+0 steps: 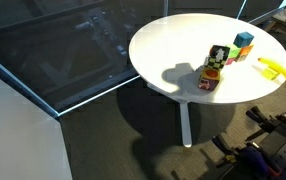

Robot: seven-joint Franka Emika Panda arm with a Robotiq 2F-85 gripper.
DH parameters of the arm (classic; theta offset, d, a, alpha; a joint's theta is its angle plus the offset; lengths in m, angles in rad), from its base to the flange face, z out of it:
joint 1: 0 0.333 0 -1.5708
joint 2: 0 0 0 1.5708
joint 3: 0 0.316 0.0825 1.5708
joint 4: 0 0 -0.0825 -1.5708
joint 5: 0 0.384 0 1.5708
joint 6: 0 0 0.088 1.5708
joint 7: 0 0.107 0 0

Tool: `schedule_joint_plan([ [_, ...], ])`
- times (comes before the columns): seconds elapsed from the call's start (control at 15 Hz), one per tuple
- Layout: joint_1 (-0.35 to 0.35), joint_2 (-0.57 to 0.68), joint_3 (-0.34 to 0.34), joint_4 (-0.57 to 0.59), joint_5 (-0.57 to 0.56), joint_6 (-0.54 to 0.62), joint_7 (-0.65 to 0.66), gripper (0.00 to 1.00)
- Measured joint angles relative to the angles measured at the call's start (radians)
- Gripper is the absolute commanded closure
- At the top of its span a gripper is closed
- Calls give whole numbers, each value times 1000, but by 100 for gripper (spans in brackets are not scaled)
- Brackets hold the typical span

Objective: Pick up the block with the letter a on it and put it on the blue block

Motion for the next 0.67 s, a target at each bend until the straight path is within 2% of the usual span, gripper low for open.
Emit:
schedule_joint_plan([
  [0.4,10,85,0,6,103,128,-7,0],
  [0.67,10,155,0,26,141,216,-66,0],
])
